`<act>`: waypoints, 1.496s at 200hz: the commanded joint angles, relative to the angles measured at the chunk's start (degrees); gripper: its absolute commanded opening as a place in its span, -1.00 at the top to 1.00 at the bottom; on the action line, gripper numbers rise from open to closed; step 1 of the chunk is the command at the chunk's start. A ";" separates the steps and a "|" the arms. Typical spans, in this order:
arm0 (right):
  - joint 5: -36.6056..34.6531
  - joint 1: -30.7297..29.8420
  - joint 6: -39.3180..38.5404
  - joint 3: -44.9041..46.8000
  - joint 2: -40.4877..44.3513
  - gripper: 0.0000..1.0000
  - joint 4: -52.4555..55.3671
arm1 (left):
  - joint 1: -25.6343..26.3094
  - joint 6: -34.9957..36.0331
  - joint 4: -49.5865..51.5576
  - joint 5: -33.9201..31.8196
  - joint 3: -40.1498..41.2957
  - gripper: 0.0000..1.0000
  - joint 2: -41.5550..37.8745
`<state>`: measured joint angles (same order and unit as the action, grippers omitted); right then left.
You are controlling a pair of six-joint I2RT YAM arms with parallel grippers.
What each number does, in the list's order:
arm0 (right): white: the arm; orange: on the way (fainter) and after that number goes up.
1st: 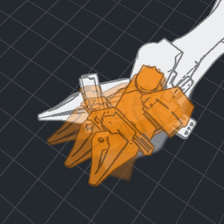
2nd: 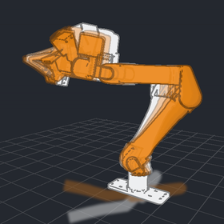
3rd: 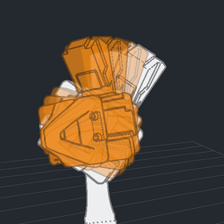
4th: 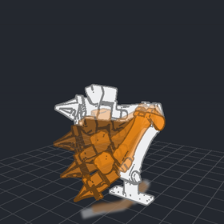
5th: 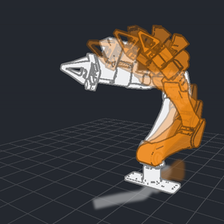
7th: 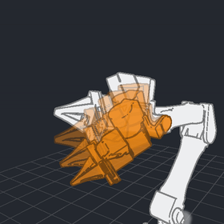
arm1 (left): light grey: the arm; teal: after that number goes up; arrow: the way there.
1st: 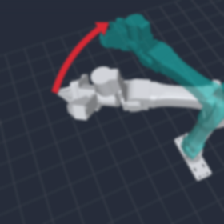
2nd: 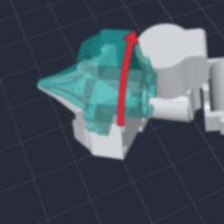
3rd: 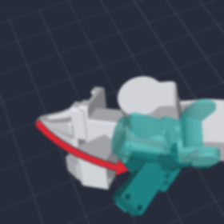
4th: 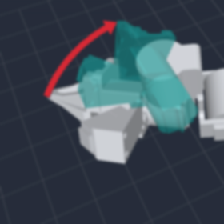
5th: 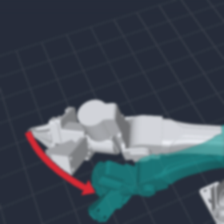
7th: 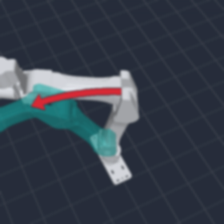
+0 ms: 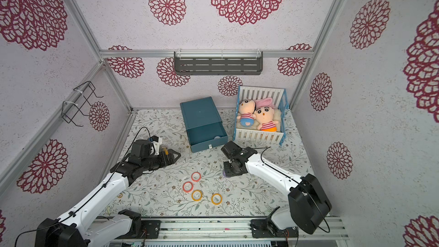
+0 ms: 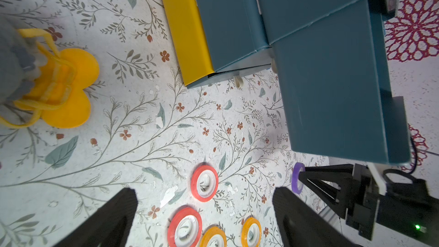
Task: Place the transparent tape into the drawer according to color
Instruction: Place the tape in the drawer.
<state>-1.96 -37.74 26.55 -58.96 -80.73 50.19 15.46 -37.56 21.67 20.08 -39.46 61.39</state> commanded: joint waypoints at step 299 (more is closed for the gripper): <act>1.56 3.70 -7.82 -43.52 -17.08 0.58 2.55 | -0.17 0.01 -0.05 -0.96 -0.35 -0.94 -1.89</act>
<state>-1.52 -34.13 20.25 -100.12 -97.76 54.54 15.46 -37.74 21.74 19.81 -39.70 60.34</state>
